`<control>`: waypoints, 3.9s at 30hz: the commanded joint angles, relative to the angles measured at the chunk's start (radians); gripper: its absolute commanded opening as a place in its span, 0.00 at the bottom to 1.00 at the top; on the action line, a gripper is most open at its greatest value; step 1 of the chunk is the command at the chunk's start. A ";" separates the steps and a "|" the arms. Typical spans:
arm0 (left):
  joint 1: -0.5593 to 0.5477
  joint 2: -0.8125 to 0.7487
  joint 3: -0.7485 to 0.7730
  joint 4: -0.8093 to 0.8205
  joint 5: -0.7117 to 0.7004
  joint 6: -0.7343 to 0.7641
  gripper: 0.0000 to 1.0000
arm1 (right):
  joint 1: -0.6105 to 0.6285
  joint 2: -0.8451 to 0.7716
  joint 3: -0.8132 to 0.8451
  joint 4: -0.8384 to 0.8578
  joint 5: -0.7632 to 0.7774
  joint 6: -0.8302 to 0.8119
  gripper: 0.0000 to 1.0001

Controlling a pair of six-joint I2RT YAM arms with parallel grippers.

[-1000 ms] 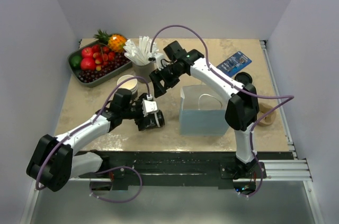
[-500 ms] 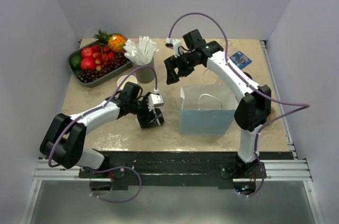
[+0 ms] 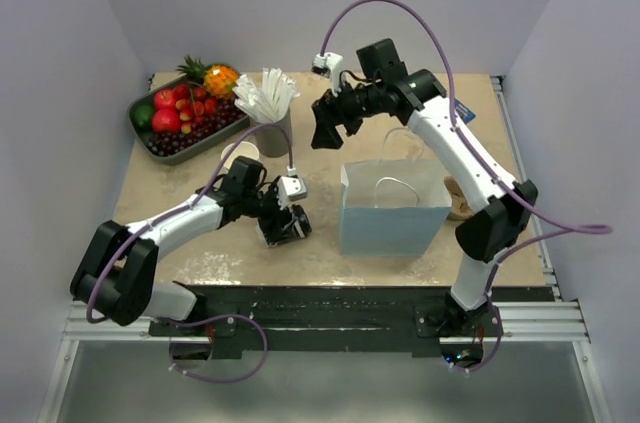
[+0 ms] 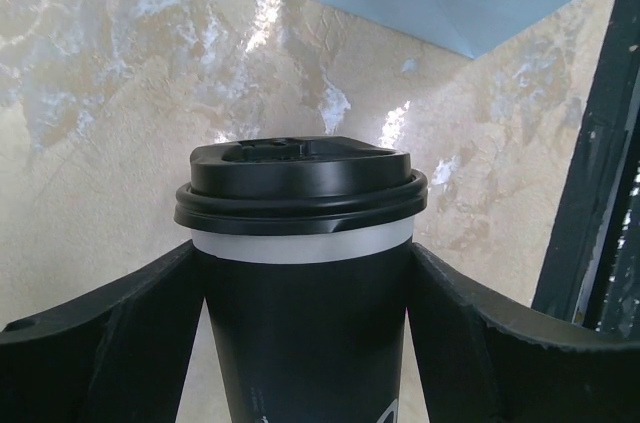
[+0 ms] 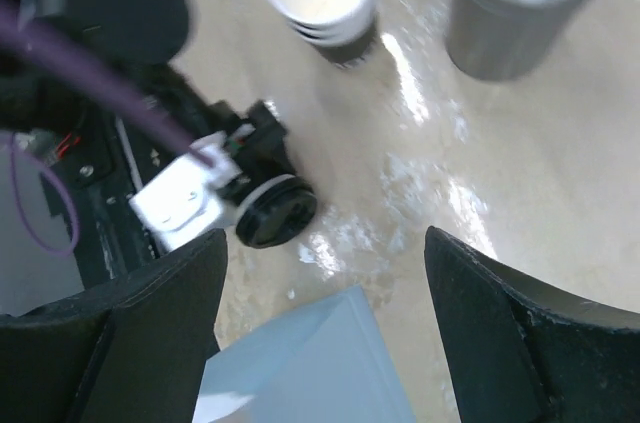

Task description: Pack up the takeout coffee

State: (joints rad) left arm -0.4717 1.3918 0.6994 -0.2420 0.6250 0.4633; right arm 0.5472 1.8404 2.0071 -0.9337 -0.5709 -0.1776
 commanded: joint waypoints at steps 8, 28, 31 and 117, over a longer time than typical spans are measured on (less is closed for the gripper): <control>0.056 -0.260 -0.095 0.280 -0.008 -0.247 0.62 | 0.342 -0.345 -0.278 -0.117 0.034 -0.579 0.76; 0.073 -0.574 -0.270 0.514 -0.152 -0.419 0.63 | 0.542 -0.345 -0.781 0.007 0.329 -0.706 0.32; 0.073 -0.612 -0.300 0.514 -0.200 -0.439 0.63 | 0.462 -0.314 -0.785 0.064 0.338 -0.672 0.30; -0.042 -0.844 -0.063 -0.250 -0.301 0.124 1.00 | 0.060 0.006 -0.482 0.228 -0.165 0.311 0.15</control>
State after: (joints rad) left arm -0.5121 0.5694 0.5247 -0.3683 0.3733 0.5377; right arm 0.6094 1.8858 1.5162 -0.6132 -0.8349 0.2089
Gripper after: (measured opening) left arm 0.994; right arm 0.275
